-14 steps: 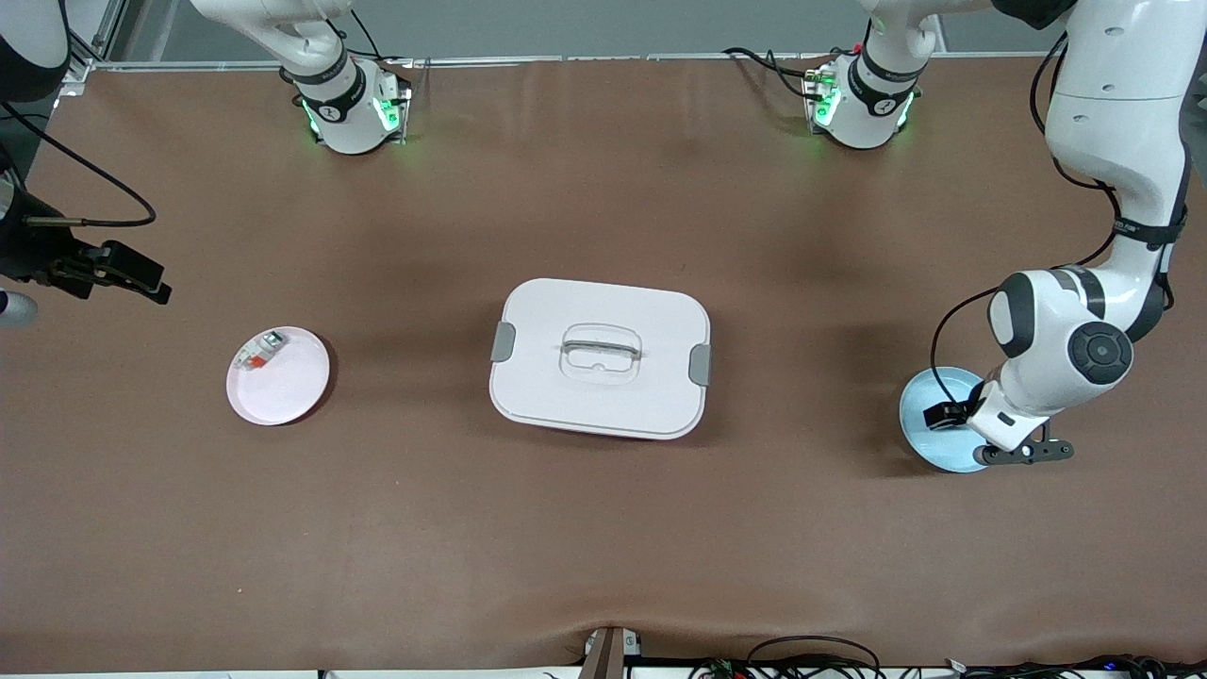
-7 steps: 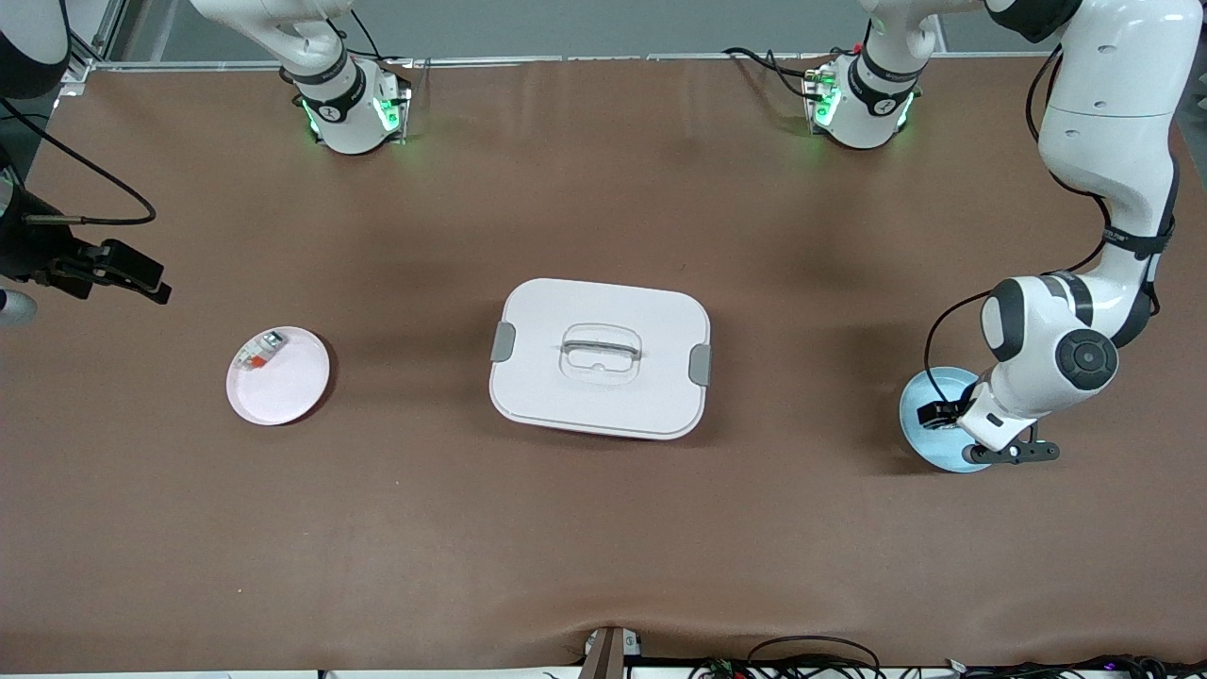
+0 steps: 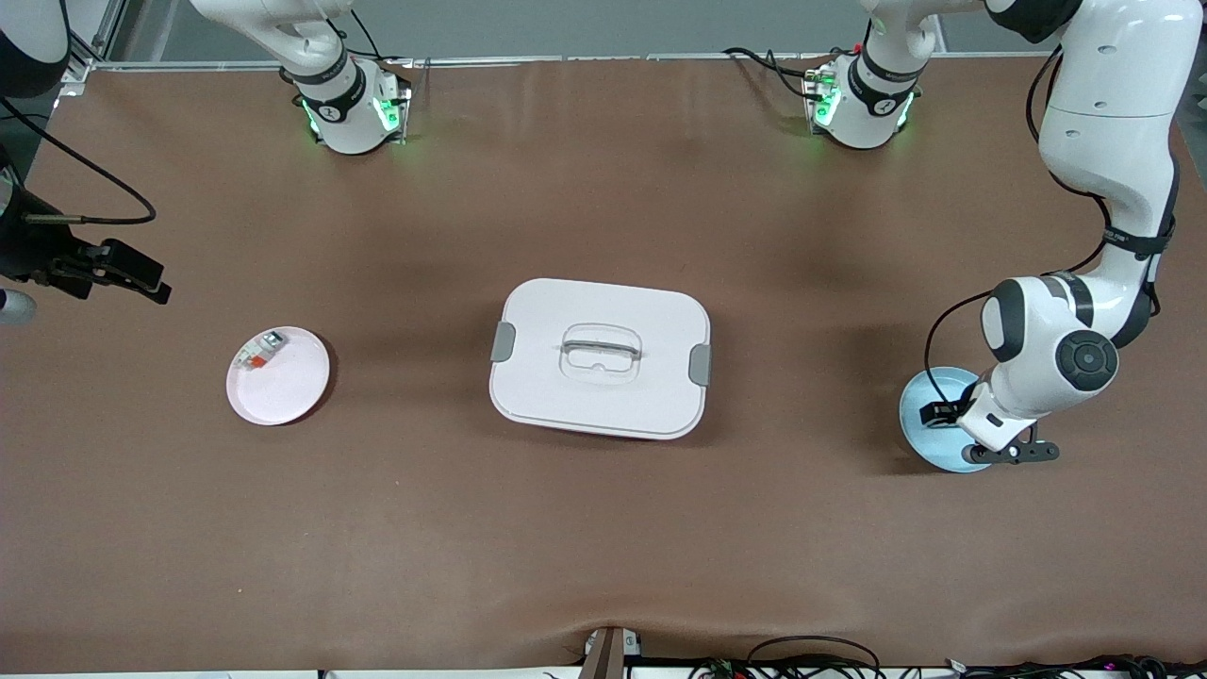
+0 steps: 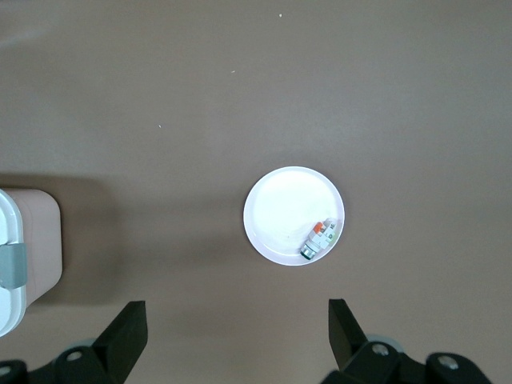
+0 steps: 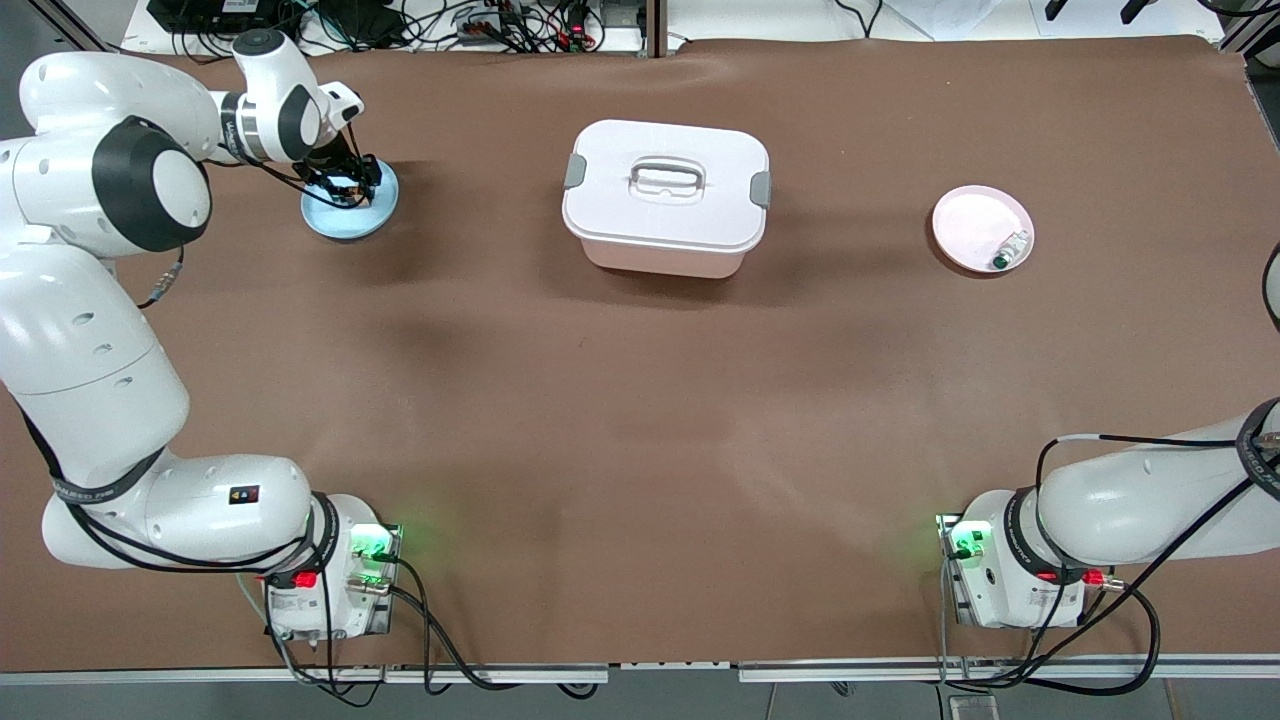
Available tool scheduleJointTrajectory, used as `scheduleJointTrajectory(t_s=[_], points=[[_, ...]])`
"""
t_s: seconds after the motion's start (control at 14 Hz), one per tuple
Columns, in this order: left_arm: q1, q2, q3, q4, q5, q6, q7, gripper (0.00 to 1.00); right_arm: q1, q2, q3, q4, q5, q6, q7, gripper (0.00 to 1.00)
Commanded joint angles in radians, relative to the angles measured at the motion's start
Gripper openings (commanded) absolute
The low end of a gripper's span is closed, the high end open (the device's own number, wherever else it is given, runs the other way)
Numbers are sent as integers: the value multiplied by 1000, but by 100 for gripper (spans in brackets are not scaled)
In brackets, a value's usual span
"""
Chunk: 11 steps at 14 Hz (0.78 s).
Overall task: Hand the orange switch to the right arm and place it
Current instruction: 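Lower the left gripper and grasp the orange switch, then lift it, then carry the switch above the box while the right gripper reaches toward it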
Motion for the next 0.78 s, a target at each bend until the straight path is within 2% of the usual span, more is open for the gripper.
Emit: scheduleJointTrajectory(t_s=[0.0, 0.21, 0.43, 0.71], points=[[1, -75, -9, 3, 5, -75, -4, 0, 18, -8, -4, 6, -18, -8, -4, 100], [0, -153, -44, 25, -65, -153, -9, 0, 36, -8, -4, 19, -16, -11, -2, 100], [-8, -196, -60, 130, -177, -332, -49, 0, 69, -10, -1, 22, -15, -12, 7, 100], [-6, -206, -135, 258, -193, -514, -248, 0, 188, -11, 2, 72, -2, -83, 71, 100]])
